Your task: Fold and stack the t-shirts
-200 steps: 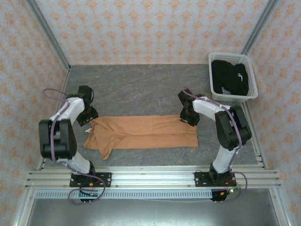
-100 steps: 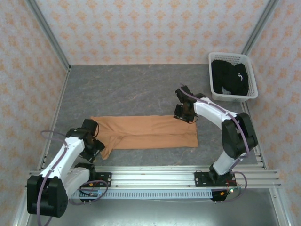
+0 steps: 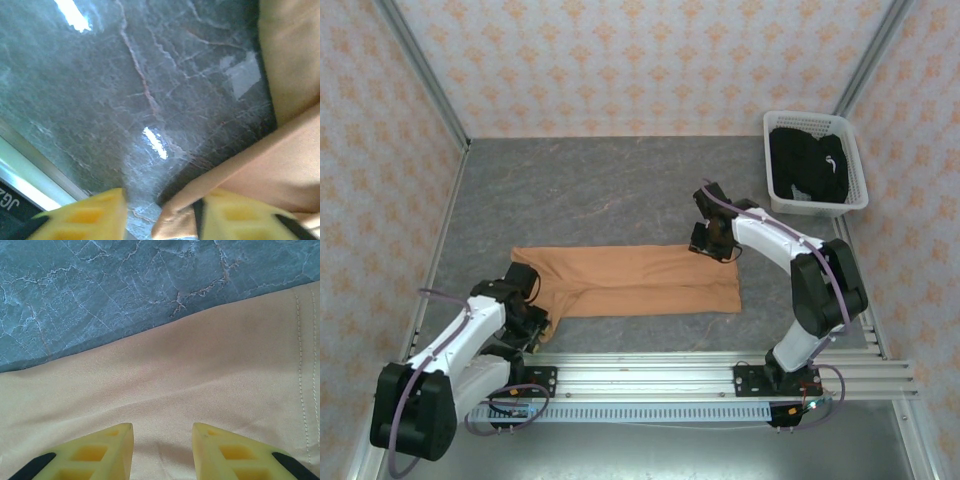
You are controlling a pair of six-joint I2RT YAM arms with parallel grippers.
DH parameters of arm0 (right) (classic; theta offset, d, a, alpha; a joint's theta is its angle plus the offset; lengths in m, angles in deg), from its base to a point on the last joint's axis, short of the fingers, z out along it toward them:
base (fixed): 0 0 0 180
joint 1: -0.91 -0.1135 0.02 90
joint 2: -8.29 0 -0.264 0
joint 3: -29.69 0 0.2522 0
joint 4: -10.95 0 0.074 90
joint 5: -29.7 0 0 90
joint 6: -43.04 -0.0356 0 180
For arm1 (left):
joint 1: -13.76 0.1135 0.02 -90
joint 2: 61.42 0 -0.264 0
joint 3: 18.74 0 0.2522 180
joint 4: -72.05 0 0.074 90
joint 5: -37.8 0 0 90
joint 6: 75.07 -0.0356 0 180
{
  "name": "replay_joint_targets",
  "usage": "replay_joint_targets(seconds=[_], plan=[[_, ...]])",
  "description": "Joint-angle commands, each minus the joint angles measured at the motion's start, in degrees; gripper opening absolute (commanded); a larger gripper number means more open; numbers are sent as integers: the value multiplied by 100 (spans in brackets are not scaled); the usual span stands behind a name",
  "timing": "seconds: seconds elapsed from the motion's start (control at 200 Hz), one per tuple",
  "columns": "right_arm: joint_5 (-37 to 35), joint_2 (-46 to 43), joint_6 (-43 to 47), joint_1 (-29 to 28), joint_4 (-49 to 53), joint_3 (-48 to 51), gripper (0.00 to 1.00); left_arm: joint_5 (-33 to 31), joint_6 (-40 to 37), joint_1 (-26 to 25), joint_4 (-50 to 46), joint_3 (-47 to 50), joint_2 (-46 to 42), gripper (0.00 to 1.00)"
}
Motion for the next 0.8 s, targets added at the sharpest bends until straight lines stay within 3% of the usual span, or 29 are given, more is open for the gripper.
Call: replay_joint_targets(seconds=[0.0, 0.09, 0.41, 0.796], plan=[[-25, -188, -20, -17, -62, 134, 36, -391, 82, -78, 607, -23, 261, 17], [-57, -223, -17, -17, -64, 154, 36, -552, 35, -89, 372, -143, 117, 0], [-70, -236, -21, -19, -124, 160, 36, -51, 499, -253, -521, -317, -1124, 0], [-93, -201, 13, -17, -105, 145, 36, 48, 742, -1194, -426, -1002, -765, 0]])
